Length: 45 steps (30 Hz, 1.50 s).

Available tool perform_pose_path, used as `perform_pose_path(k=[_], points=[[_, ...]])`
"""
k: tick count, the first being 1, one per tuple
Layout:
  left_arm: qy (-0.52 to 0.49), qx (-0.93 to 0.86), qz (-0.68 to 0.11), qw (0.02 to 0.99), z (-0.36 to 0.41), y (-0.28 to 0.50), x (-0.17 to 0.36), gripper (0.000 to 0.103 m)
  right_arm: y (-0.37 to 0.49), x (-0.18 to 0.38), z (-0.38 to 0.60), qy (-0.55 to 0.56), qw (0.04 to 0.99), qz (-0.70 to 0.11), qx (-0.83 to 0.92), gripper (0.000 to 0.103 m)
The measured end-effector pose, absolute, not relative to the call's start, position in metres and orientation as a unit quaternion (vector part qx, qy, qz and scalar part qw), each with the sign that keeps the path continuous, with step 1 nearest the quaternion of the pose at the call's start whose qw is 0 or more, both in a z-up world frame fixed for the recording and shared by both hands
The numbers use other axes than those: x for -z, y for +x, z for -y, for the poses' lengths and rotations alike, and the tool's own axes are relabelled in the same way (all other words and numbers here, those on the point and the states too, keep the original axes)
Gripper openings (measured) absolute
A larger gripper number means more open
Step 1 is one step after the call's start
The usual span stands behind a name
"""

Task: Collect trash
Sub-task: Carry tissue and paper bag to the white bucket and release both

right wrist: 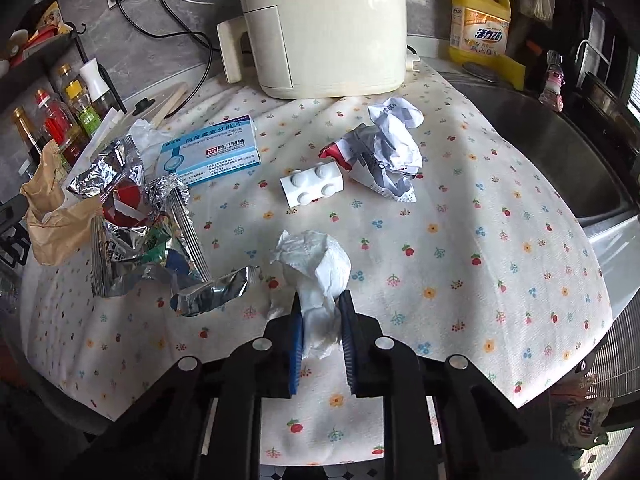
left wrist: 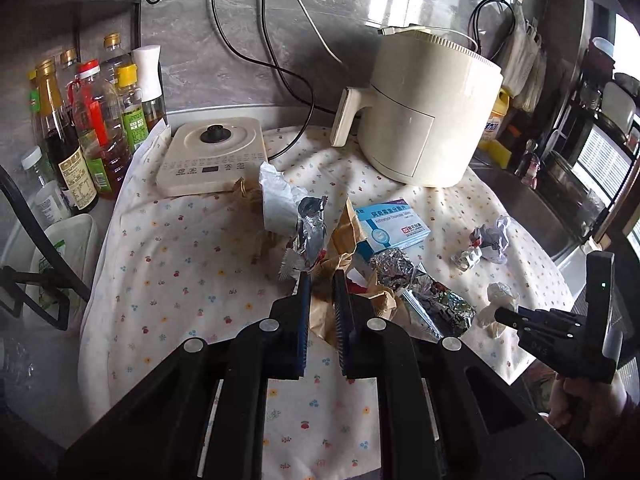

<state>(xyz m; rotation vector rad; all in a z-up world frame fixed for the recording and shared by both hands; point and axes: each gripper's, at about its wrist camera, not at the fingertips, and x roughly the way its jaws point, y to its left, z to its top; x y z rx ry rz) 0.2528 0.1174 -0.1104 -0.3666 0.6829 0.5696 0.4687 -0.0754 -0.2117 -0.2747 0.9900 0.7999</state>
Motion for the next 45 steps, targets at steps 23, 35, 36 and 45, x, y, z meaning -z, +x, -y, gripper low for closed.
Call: perform_pose_path(k=[23,35,36,45], points=[[-0.174,-0.195,-0.306,0.916,-0.138,0.223,0.073,0.012,0.407,0.127,0.11,-0.036,0.849,-0.414,-0.327,0.011],[-0.156,-0.034,-0.325,0.932,-0.06,0.281,0.082,0.012,0.377,0.123,0.231,-0.007,0.886,-0.426,-0.182,0.012],[-0.151,-0.025,-0.327,0.933,-0.05,0.286,0.082,0.012,0.377,0.125,0.242,-0.003,0.887,-0.429,-0.172,0.012],[-0.118,0.043,-0.346,0.93,0.062,0.33,0.091,0.012,0.387,0.151,0.355,0.04,0.886,-0.447,-0.116,0.012]])
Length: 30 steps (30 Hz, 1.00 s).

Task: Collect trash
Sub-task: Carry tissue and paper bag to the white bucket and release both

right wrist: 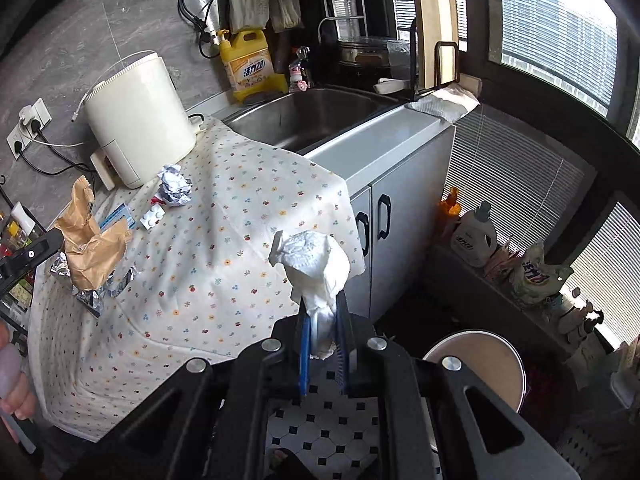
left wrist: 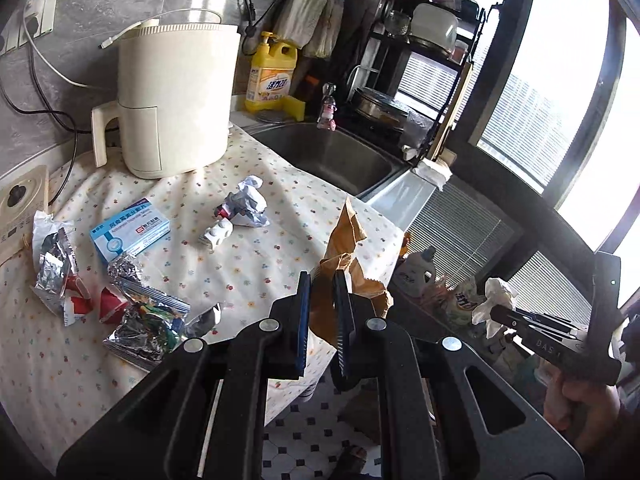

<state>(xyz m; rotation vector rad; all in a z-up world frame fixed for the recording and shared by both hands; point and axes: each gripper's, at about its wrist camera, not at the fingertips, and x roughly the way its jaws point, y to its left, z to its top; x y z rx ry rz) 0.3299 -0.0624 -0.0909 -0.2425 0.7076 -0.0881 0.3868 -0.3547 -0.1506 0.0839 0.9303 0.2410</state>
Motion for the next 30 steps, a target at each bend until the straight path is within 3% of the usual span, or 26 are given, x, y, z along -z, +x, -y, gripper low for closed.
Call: perform_pose_path(k=[12,23,29,30], points=[[-0.069,0.138,-0.387,0.909,0.252,0.385,0.12,0.012,0.393,0.209,0.513,0.072,0.861,-0.499,-0.067,0.013],[-0.053,0.153,-0.468,0.869,0.337,0.397,0.192,0.012,0.387,0.312,0.579,0.122,0.8,-0.584,-0.071,0.015],[-0.047,0.141,-0.509,0.848,0.351,0.396,0.228,0.012,0.387,0.352,0.589,0.135,0.773,-0.616,-0.069,0.038],[-0.048,0.139,-0.513,0.846,0.353,0.396,0.231,0.012,0.386,0.353,0.589,0.135,0.772,-0.617,-0.07,0.046]])
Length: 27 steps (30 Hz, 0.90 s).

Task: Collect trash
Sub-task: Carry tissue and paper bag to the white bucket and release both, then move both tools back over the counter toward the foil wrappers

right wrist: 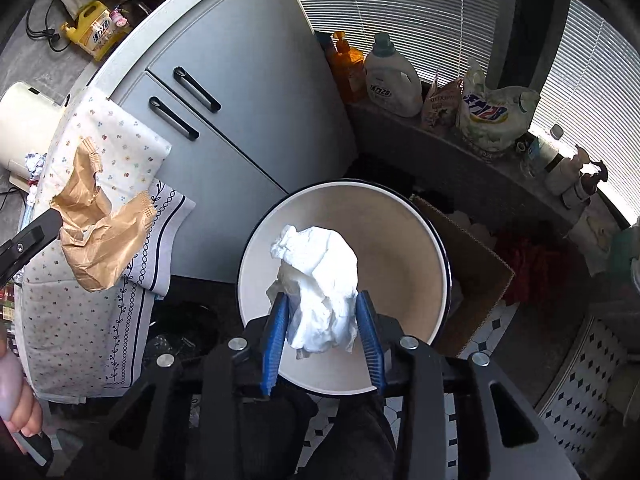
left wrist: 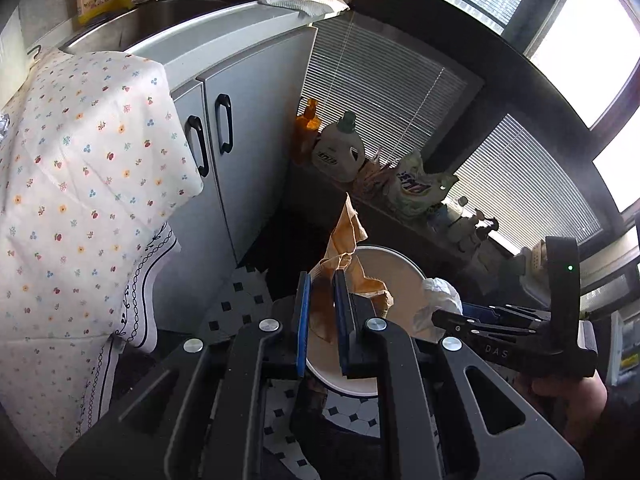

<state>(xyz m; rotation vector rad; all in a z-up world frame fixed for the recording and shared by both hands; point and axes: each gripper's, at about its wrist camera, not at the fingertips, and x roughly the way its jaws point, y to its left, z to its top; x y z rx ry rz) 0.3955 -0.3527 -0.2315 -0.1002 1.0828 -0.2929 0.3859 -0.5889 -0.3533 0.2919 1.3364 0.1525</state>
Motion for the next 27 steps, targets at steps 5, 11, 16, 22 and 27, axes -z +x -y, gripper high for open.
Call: perform_pose_path(k=[5,11,16,22,27], points=[[-0.046,0.143,-0.533,0.833,0.365,0.394,0.25,0.012,0.377,0.345,0.602,0.141,0.781,-0.604,-0.071,0.072],[-0.043,0.166,-0.548,0.819,0.393,0.397,0.267,0.013,0.361,0.325,0.633,0.139,0.794,-0.591,-0.043,0.073],[-0.05,0.195,-0.558,0.805,0.414,0.399,0.273,0.021,0.35,0.309,0.654,0.146,0.801,-0.58,-0.025,0.074],[-0.061,0.201,-0.555,0.805,0.417,0.401,0.269,0.058,0.35,0.302,0.665,0.156,0.806,-0.571,-0.014,0.075],[-0.056,0.178,-0.542,0.82,0.398,0.401,0.253,0.069,0.361,0.292,0.649,0.149,0.816,-0.558,-0.03,0.081]])
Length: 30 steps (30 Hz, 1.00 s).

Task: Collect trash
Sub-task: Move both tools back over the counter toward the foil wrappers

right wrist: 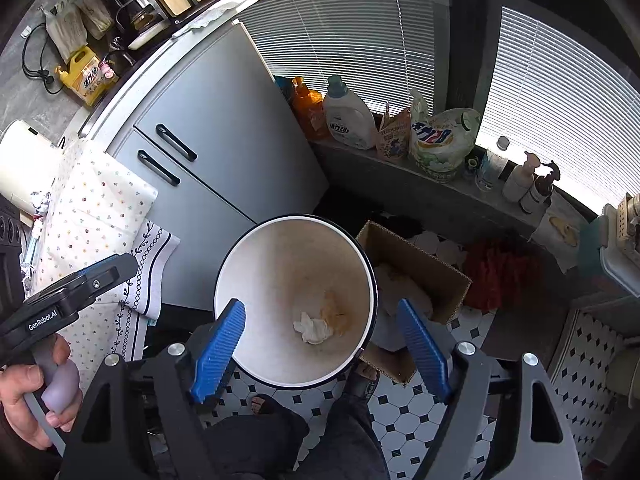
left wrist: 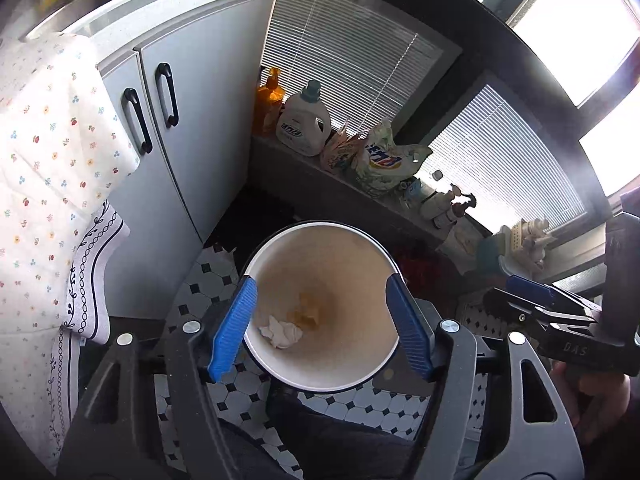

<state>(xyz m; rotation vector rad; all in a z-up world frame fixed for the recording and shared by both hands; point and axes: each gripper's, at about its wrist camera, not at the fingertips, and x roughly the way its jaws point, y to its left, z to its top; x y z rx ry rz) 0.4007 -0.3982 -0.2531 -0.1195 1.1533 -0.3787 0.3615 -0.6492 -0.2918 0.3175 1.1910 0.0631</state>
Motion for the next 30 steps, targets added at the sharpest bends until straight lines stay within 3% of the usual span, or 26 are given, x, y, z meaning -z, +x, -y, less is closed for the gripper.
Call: perform_pose_path(k=[2,4,8,17,30], points=[[-0.055,0.157,-0.533,0.83,0.385,0.4,0.243,0.079,0.367,0.287,0.639,0.143,0.822,-0.55,-0.03,0.088],[-0.057,0.132,-0.524,0.839,0.369,0.398,0.232,0.086,0.374,0.285,0.625,0.135,0.824,-0.549,-0.039,0.088],[-0.058,0.094,-0.513,0.851,0.335,0.393,0.213,0.091,0.388,0.28,0.595,0.118,0.828,-0.544,-0.067,0.089],[-0.074,0.041,-0.48,0.873,0.239,0.38,0.179,0.095,0.413,0.242,0.502,0.092,0.851,-0.506,-0.11,0.095],[-0.122,-0.029,-0.43,0.894,0.092,0.35,0.144,0.095,0.434,0.185,0.35,0.066,0.862,-0.469,-0.18,0.095]])
